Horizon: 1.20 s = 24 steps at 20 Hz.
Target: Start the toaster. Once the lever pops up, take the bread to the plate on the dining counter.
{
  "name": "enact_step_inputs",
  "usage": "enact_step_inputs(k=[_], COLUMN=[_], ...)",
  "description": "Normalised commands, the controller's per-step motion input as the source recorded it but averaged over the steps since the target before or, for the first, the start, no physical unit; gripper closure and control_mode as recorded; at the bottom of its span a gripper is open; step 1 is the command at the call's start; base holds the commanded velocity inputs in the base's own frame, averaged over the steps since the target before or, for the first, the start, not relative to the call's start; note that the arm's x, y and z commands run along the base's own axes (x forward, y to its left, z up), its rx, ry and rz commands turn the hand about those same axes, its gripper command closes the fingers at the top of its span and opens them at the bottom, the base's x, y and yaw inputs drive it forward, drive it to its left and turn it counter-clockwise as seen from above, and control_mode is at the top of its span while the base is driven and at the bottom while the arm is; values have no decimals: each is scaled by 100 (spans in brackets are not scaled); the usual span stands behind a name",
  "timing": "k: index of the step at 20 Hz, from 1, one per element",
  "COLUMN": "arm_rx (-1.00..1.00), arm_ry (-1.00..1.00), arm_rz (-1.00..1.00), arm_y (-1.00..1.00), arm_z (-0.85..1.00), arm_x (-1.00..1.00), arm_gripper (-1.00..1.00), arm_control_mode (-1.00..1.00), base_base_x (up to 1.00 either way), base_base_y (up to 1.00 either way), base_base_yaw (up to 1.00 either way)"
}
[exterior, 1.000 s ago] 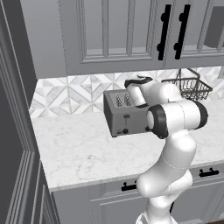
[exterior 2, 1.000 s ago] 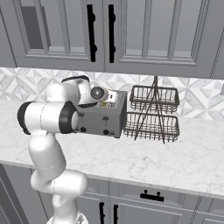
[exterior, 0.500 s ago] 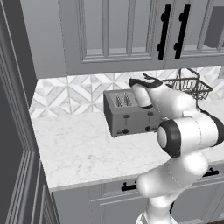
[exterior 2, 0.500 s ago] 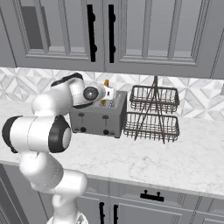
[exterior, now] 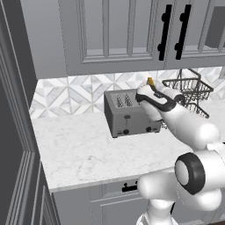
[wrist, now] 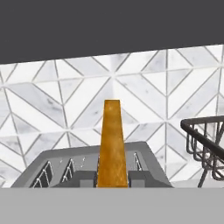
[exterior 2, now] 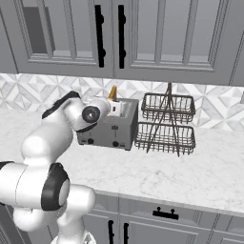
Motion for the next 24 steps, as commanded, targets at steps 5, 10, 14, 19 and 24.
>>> enact_step_inputs(k=[5,10,14,19,24], arm_rx=[1,2,5,5,1], arm_ry=[9,13,29,35,33], arm_rz=[0,0,0,0,0], arm_y=[0,0,0,-7,-9], arm_z=[81,86,69,29,-8], arm_x=[-100,-100,-99,-89,-66], arm_gripper=[100,100,100,100,100], arm_control_mode=[-100,-100,-100,-100,-100], base_base_x=[0,0,0,0,0], base_base_y=[0,0,0,0,0], base_base_yaw=[0,0,0,0,0])
